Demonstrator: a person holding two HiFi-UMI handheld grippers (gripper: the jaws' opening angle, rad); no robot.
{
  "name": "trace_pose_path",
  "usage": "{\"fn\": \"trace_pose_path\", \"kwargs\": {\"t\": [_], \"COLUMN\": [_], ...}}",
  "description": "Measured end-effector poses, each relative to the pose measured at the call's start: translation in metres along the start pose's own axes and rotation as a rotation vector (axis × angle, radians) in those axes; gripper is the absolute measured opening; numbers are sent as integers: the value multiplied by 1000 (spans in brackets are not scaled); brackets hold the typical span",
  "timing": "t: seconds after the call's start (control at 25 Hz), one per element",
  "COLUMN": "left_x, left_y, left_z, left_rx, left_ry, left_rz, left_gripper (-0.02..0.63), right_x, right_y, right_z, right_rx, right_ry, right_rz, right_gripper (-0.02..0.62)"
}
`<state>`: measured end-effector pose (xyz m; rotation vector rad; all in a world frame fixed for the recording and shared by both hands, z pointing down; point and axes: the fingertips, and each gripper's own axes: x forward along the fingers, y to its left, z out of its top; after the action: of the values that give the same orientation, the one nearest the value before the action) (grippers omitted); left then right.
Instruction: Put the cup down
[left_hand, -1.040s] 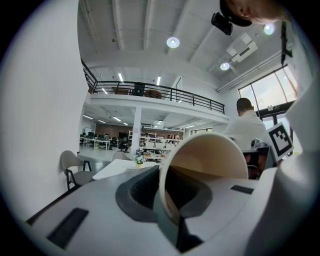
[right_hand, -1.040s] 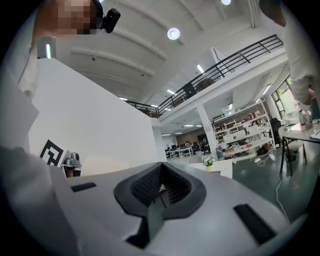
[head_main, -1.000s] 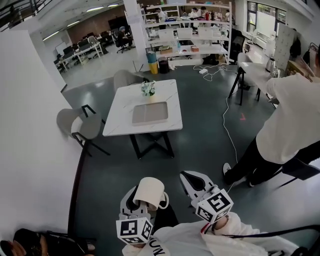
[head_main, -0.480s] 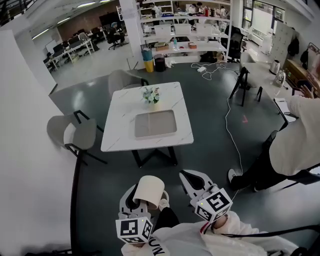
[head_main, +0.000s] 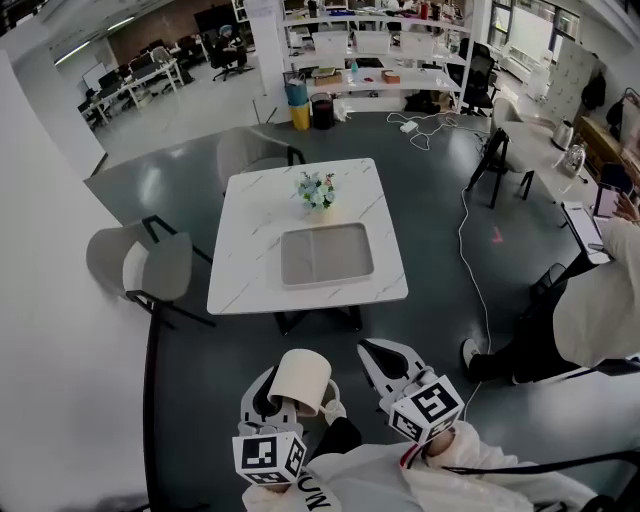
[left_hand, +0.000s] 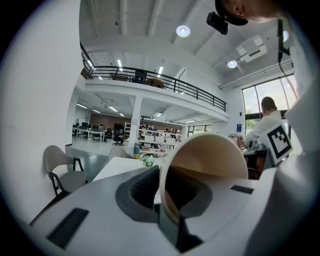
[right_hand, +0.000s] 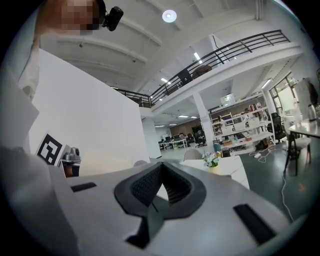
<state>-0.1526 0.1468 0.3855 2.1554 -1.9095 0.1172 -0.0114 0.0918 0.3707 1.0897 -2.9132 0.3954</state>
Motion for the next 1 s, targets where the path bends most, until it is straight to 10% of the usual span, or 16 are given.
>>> {"fn": "trace_pose_path", "kwargs": {"t": [1.0], "left_x": [77], "left_y": [82], "left_z": [8], "left_rx": [-50], "left_ry": [46], "left_rz": [-93], "left_gripper": [46], "right_x": [97], "right_y": [-11], "right_z": [7], "right_rx": [-16], "right_ry": [38], "right_rz": [-98], "right_gripper": [5]}}
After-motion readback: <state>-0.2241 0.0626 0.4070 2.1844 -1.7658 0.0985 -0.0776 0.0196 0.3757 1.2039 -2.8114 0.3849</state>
